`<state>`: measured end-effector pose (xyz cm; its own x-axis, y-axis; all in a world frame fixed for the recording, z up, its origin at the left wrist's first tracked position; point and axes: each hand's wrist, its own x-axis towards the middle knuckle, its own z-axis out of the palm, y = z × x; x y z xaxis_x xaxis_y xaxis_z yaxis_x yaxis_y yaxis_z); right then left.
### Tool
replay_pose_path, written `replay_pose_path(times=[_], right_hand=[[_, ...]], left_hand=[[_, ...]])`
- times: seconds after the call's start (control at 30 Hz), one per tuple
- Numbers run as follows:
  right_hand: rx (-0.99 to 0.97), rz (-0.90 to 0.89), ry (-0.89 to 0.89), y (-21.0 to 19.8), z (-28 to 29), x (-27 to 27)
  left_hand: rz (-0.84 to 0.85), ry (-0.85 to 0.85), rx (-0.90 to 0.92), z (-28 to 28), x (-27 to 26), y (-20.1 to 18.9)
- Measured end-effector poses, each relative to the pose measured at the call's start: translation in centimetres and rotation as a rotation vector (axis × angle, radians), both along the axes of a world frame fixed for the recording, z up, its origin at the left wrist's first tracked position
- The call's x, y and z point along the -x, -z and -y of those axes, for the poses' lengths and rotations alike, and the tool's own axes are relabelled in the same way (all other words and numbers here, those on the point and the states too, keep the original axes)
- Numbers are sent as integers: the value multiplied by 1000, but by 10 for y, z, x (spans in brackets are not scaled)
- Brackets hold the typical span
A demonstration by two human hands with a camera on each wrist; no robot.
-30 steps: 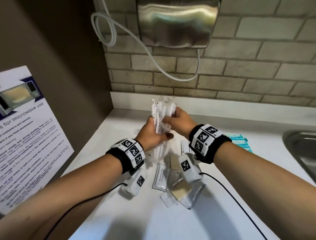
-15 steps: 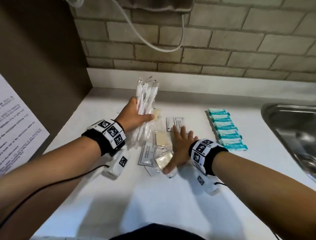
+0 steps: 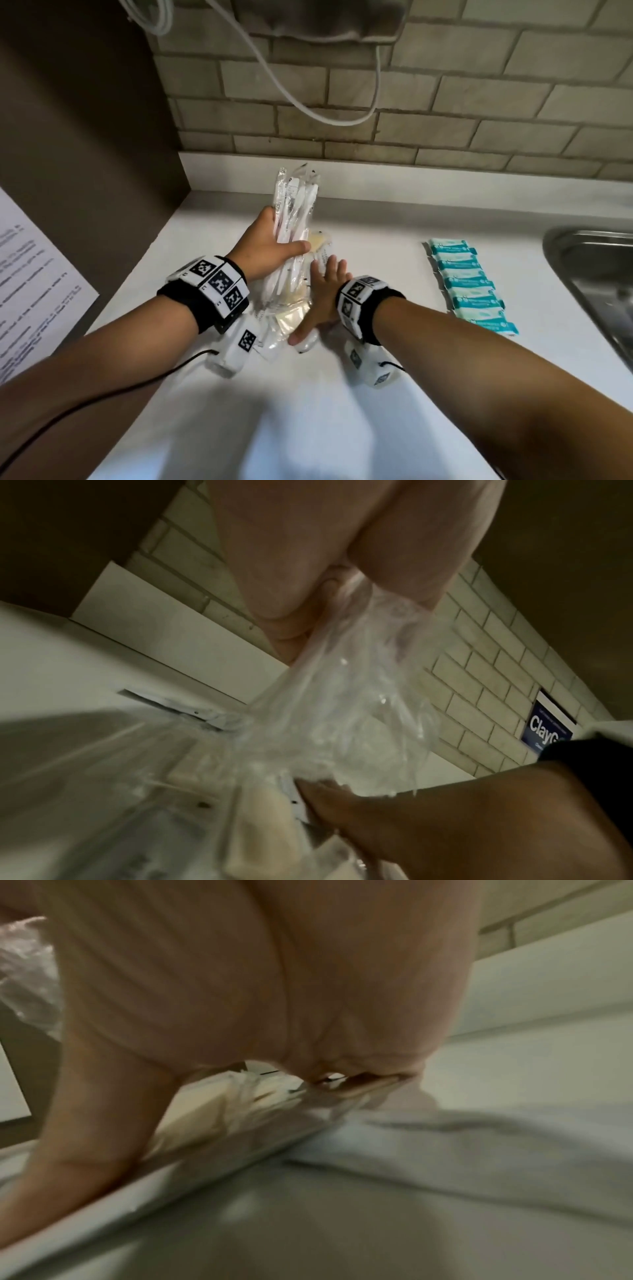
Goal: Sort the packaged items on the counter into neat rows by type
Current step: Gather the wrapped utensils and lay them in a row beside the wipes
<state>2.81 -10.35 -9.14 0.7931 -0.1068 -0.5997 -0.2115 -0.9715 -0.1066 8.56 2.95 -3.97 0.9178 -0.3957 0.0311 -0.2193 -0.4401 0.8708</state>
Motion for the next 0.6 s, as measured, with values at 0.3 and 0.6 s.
replay_pose_path(times=[0.3, 0.6], right_hand=[[-26, -33, -101, -12, -70, -35], [-125, 128, -317, -30, -61, -37]], left_hand=[[34, -112, -27, -47, -16, -10], [-31, -210, -54, -82, -15, -6]])
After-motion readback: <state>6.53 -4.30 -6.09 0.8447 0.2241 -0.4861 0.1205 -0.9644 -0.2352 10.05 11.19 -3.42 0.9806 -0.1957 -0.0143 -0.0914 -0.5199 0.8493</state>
